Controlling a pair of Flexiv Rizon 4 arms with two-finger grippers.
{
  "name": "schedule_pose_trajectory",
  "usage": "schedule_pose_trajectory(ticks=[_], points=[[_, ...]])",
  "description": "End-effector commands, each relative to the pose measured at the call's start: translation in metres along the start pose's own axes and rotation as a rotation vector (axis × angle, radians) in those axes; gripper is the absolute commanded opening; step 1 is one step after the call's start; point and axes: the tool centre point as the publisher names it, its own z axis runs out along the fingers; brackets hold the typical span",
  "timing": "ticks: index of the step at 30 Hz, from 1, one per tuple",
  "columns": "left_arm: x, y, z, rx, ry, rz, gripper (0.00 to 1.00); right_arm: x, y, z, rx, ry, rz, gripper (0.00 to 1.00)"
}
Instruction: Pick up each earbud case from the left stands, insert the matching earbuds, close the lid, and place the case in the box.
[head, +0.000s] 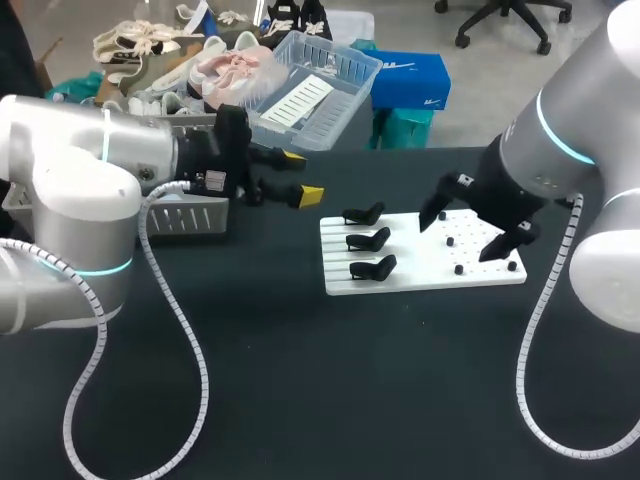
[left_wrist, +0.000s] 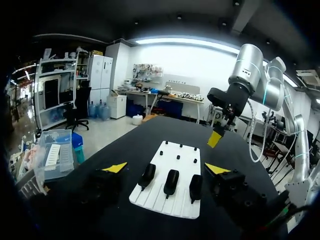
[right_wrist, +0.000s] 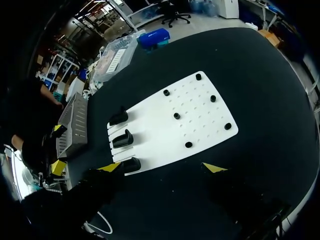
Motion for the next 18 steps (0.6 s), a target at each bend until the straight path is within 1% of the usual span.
schedule_pose_trajectory(ticks=[1,5,7,10,11,18], points=[[0.001,0.001,0.002,0.018,0.006,-0.002,1.0,0.006,-0.003,-0.003,-0.005,-0.023,0.008,1.0],[0.003,-0.006,0.002,0.029,0.01,-0.007,1.0,0.009,-0.003,-0.006,-0.017,-0.045,0.027,1.0],[0.004,-0.011,0.003,0.039,0.009,-0.009,1.0,0.01,-0.002,-0.006,-0.036,-0.053,0.053,1.0],[0.006,-0.017,0.003,0.057,0.011,-0.009,1.0,0.012,-0.001,-0.007,-0.045,-0.086,0.112,1.0],[0.006,-0.017,0.003,0.057,0.011,-0.009,1.0,0.012,0.0,-0.006,-0.059,-0.079,0.142,1.0],[0.006,-0.017,0.003,0.057,0.011,-0.009,1.0,0.012,0.0,-0.006,-0.059,-0.079,0.142,1.0]])
